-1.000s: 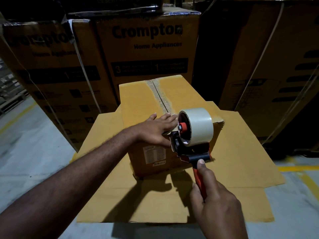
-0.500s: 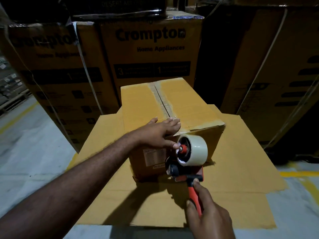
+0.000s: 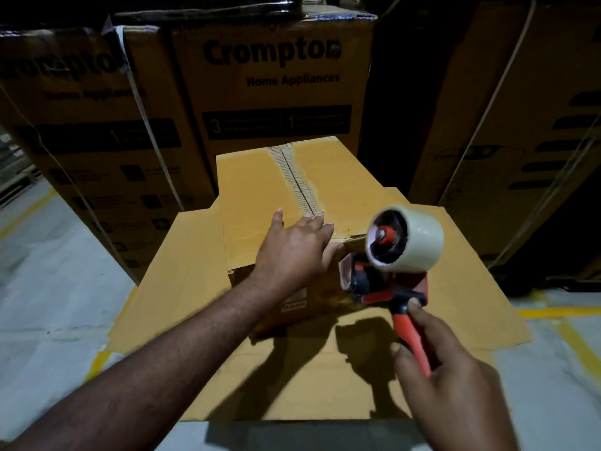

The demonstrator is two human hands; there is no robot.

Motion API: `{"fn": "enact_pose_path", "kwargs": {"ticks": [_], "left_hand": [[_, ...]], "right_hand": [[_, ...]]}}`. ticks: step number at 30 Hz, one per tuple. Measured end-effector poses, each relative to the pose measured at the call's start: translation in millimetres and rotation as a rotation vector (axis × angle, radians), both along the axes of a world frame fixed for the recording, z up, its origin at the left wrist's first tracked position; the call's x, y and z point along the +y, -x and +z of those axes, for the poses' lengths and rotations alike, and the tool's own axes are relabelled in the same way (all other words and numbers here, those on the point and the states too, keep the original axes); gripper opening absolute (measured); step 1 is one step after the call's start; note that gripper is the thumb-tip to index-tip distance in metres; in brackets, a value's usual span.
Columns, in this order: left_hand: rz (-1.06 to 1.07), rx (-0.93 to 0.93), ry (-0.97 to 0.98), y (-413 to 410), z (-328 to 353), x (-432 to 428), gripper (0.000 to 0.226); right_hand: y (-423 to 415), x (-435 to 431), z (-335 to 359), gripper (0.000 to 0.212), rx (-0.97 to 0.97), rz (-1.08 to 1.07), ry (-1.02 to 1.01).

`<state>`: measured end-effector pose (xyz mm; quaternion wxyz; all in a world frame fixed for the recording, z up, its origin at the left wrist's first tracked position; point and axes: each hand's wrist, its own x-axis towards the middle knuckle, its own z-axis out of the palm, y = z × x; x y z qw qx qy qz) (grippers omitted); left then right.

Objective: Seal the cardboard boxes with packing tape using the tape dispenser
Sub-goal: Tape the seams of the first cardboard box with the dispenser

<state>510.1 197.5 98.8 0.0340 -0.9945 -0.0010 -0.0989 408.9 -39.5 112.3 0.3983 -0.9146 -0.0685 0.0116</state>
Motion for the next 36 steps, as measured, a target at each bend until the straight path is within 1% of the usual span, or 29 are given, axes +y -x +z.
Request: {"fn": "enact_pose_path", "kwargs": {"ticks": [3, 5, 8, 11, 13, 15, 17, 19, 22, 24, 26, 29, 31, 32, 34, 35, 36], "left_hand": [[0.084, -0.044, -0.004, 0, -13, -10, 0.065], [0.054, -0.082, -0.045, 1, -21, -15, 0.068], [-0.081, -0.169, -0.084, 3, -26, -6, 0.064], [-0.301, -0.279, -0.098, 4, -25, 22, 0.054], [-0.458, -0.328, -0.05, 2, -20, 46, 0.045], [-0.526, -0.308, -0.003, 0, -13, 64, 0.039], [-0.484, -0.253, 0.004, -1, -8, 71, 0.043], [-0.374, -0.232, 0.033, 3, -8, 68, 0.05], [-0.213, -0.223, 0.173, 13, -23, 59, 0.064], [-0.171, -0.25, 0.218, 16, -34, 59, 0.066], [-0.136, -0.231, 0.272, 19, -36, 65, 0.066], [-0.082, -0.166, 0.451, 25, -20, 79, 0.06], [0.039, -0.153, 0.655, 30, -1, 82, 0.048], [0.11, -0.169, 0.801, 32, 10, 80, 0.043], [0.232, -0.23, 1.167, 32, 31, 71, 0.033], [0.281, -0.205, 1.363, 30, 41, 66, 0.034], [0.309, -0.107, 1.54, 29, 52, 63, 0.042]], "right_hand": [[-11, -13, 11, 0.065, -0.062, -0.024, -0.071], [-18, -18, 17, 0.065, -0.098, -0.04, -0.118], [-25, -23, 25, 0.064, -0.138, -0.04, -0.164], [-29, -24, 32, 0.063, -0.18, -0.018, -0.181], [-31, -23, 34, 0.064, -0.197, -0.001, -0.199], [-31, -23, 36, 0.065, -0.204, 0.03, -0.216], [-31, -22, 37, 0.068, -0.204, 0.064, -0.226], [-30, -21, 37, 0.069, -0.203, 0.095, -0.23], [-34, -21, 34, 0.069, -0.196, 0.15, -0.238], [-39, -21, 33, 0.069, -0.198, 0.18, -0.241], [-43, -22, 33, 0.068, -0.202, 0.211, -0.244], [-51, -24, 35, 0.065, -0.202, 0.263, -0.257], [-58, -23, 37, 0.064, -0.207, 0.312, -0.26], [-62, -21, 38, 0.064, -0.217, 0.339, -0.258], [-69, -13, 41, 0.065, -0.25, 0.389, -0.251], [-73, -7, 43, 0.065, -0.265, 0.408, -0.245], [-76, 0, 45, 0.065, -0.281, 0.422, -0.233]]}}
